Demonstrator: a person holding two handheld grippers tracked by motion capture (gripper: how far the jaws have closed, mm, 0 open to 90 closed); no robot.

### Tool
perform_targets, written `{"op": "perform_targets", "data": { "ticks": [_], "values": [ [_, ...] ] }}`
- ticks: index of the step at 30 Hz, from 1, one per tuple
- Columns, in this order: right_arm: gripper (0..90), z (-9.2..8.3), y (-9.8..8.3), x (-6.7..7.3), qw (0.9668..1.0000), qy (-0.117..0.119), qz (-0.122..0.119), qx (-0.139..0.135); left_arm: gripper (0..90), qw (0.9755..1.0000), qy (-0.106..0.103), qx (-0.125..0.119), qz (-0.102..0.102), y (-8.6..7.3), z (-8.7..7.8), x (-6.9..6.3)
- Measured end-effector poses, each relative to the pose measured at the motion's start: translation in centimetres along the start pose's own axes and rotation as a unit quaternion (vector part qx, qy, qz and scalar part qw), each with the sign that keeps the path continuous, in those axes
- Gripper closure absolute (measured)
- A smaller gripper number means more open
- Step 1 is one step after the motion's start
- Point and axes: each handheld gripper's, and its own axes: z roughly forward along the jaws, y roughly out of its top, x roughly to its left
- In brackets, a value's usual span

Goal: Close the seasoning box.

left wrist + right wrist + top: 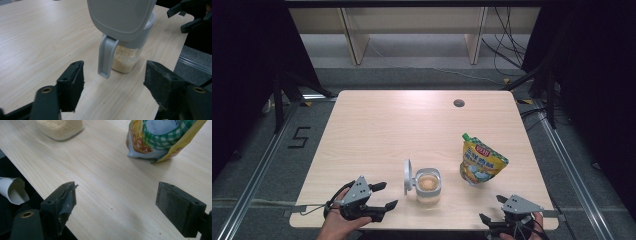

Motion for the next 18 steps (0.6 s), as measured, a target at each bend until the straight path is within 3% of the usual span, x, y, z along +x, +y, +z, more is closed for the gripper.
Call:
{"op": "perform_targets", "data": {
  "ticks": [2, 3, 4, 5, 7, 8, 9, 10, 11, 13, 17, 18],
  "values": [
    [18.0, 0.0, 0.0, 0.0, 1.0, -0.004, -0.002, 0.0, 39.7, 0.9999, 0.002, -0.006, -0.011, 0.3, 0.2, -0.2],
    [18.1, 0.0, 0.0, 0.2, 1.0, -0.004, 0.008, 0.003, 44.6, 1.0, -0.004, -0.007, 0.0, 0.5, 0.3, -0.1],
    [18.1, 0.0, 0.0, 0.1, 1.0, -0.004, 0.001, 0.002, 49.1, 0.9999, -0.008, -0.009, 0.003, 0.6, 0.5, 0.0],
    [18.2, 0.0, 0.0, 0.2, 1.0, -0.005, 0.007, 0.003, 52.1, 0.9999, -0.007, -0.011, -0.001, 0.7, 0.5, -0.1],
    [18.3, 0.0, 0.0, 0.0, 1.0, -0.006, -0.004, 0.0, 59.9, 0.9997, -0.017, -0.014, 0.006, 1.0, 0.6, 0.0],
    [18.2, 0.0, 0.0, 0.0, 1.0, -0.001, -0.002, 0.001, 63.3, 0.9997, -0.013, -0.019, -0.002, 1.3, 0.7, 0.0],
    [18.3, -0.1, 0.0, 0.3, 0.9998, -0.002, 0.016, 0.008, 70.0, 0.9997, -0.011, -0.023, 0.007, 1.5, 0.7, 0.1],
    [18.3, 0.0, 0.0, 0.2, 1.0, -0.004, 0.007, 0.002, 73.8, 0.9996, -0.007, -0.022, 0.015, 1.7, 0.7, 0.3],
    [18.4, 0.0, 0.0, 0.0, 1.0, -0.002, -0.003, 0.002, 76.5, 0.9997, -0.002, -0.025, 0.009, 1.8, 0.8, 0.1],
    [18.5, 0.1, 0.0, 0.0, 0.9999, -0.006, -0.011, -0.001, 83.5, 0.9994, 0.002, -0.025, 0.024, 2.3, 1.0, 0.2],
    [19.0, 0.1, 0.0, 0.1, 1.0, 0.001, -0.006, 0.004, 89.0, 0.9985, -0.006, -0.022, 0.05, 3.0, 1.4, 0.0],
    [19.1, 0.1, 0.0, 0.1, 1.0, -0.001, -0.007, 0.004, 89.0, 0.9986, -0.007, -0.021, 0.048, 3.1, 1.4, -0.2]
  ]
}}
